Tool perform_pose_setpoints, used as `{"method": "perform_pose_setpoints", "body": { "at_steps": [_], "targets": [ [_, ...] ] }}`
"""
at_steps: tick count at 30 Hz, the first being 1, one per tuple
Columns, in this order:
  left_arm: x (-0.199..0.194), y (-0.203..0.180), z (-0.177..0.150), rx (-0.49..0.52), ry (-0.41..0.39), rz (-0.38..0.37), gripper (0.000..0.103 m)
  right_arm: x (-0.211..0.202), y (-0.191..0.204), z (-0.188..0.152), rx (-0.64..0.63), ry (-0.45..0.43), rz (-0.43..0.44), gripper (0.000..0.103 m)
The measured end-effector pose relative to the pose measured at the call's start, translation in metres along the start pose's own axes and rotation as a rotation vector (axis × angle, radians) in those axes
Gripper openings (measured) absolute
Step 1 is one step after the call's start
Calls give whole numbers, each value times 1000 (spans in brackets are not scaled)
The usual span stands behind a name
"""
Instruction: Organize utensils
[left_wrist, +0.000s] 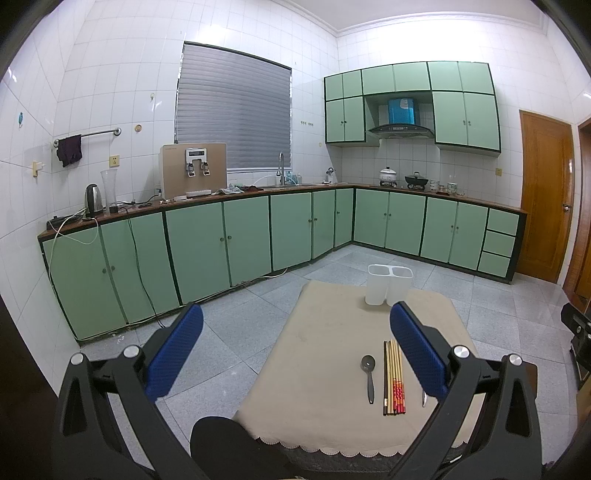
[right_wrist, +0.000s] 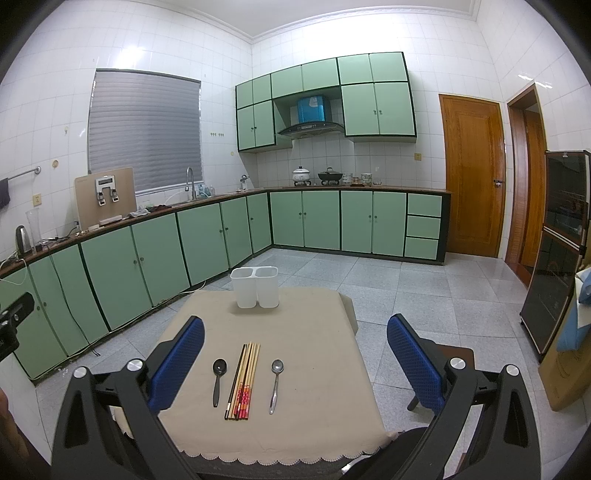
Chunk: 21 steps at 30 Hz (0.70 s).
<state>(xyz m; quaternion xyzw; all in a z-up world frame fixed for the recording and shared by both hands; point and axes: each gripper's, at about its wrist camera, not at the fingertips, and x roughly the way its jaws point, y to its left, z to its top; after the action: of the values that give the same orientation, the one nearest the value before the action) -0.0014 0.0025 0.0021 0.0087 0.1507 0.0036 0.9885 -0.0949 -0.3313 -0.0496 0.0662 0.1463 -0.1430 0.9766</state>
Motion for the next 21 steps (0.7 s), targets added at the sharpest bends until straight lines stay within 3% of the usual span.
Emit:
{"method": "perform_pose_setpoints", "body": {
  "at_steps": [12, 16, 21],
  "targets": [
    [14, -5, -5, 4, 31, -4, 98, 7, 6, -3, -10, 19, -3, 97],
    [44, -13, -20, 29, 120, -46, 98, 39, 3, -18, -17, 85, 10, 97],
    [111, -30, -65, 51, 346, -146, 98, 95, 5, -57, -57, 240, 22, 97]
  ]
}}
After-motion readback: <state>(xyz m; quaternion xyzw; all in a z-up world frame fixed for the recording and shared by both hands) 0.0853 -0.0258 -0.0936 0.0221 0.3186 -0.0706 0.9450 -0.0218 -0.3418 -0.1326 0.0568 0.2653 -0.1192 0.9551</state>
